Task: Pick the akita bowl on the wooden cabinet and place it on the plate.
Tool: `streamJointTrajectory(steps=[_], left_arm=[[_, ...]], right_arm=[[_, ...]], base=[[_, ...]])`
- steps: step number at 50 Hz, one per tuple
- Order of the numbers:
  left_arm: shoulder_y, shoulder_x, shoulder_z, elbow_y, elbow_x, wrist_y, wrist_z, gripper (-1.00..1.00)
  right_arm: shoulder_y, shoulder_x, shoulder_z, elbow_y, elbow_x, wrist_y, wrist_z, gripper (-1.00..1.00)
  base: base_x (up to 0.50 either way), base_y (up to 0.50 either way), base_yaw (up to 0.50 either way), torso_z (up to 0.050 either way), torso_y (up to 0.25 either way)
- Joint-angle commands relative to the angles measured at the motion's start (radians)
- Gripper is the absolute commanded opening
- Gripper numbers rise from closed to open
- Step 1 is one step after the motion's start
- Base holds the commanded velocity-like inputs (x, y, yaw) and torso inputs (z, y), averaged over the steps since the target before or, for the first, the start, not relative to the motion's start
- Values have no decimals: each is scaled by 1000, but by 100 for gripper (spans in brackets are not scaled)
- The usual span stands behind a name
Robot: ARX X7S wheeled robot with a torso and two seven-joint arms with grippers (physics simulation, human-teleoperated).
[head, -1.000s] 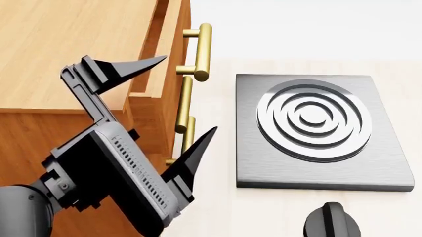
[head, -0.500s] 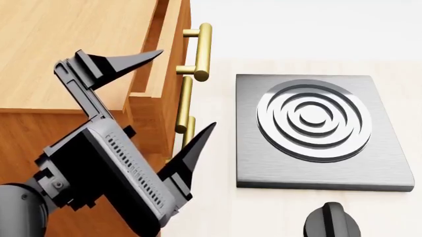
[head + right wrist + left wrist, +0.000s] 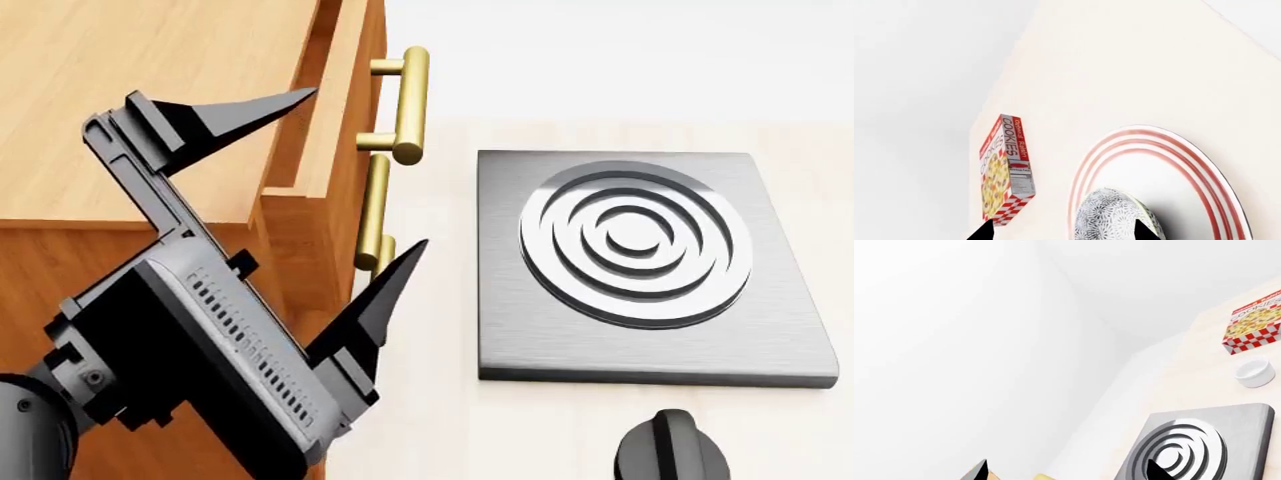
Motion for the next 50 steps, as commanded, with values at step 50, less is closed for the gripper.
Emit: streamJointTrajectory(steps=[50], left_arm=[[3,-21,-19,44,-3,-17,-16,100]], right_arm=[[467,414,-289,-771,207,213,306,100]], base=[[0,0,0,0,0]])
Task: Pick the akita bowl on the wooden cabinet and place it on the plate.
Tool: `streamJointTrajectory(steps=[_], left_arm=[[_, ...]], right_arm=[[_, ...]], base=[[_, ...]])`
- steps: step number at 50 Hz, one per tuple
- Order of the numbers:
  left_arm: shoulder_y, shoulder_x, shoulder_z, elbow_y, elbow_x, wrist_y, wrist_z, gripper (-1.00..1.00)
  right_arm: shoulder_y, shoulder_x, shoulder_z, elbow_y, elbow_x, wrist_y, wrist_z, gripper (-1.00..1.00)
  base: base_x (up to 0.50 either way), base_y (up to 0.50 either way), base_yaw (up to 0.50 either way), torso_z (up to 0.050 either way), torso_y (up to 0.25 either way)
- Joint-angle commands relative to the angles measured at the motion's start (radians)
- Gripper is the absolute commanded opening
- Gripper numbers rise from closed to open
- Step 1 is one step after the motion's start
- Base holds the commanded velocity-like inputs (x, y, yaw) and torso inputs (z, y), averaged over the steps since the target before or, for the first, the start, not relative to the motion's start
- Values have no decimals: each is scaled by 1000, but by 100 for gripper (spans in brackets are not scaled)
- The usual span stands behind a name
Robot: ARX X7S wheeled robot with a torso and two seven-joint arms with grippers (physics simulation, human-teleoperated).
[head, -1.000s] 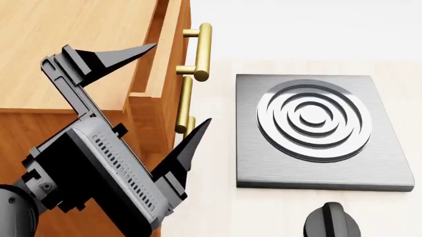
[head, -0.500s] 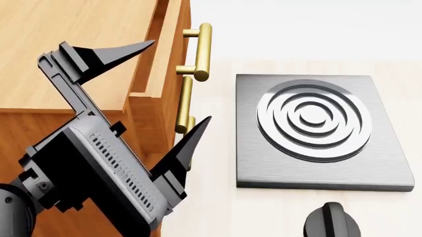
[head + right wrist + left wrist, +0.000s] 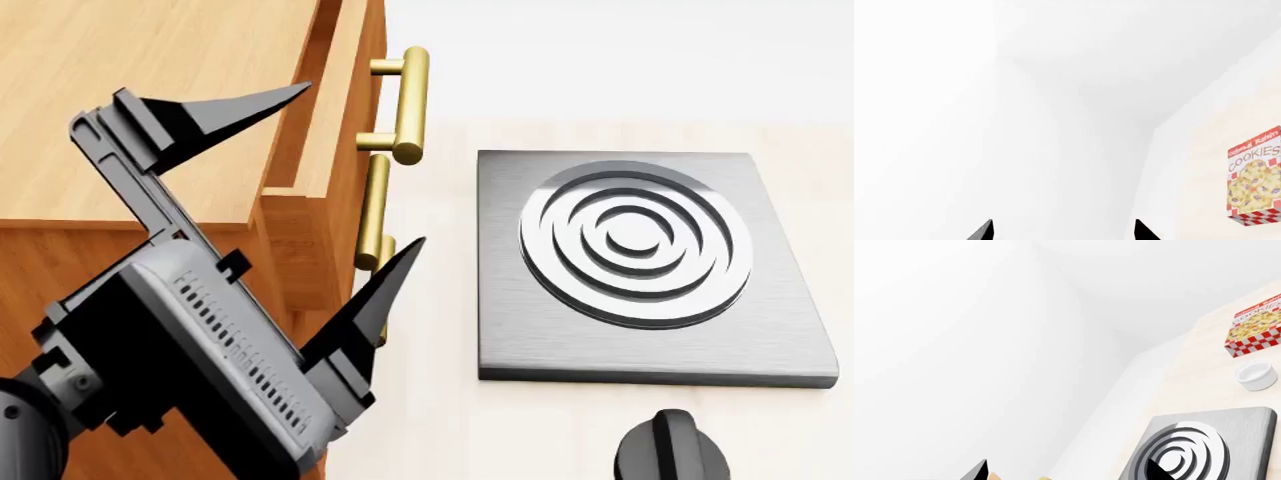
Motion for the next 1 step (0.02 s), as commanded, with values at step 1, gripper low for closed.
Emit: streamJointTrajectory(steps=[1], left_arm=[[7,-10,-3,10,2,3,-6,100]], right_arm=[[177,94,-100,-134,88,39,73,100]], base=[[0,0,0,0,0]])
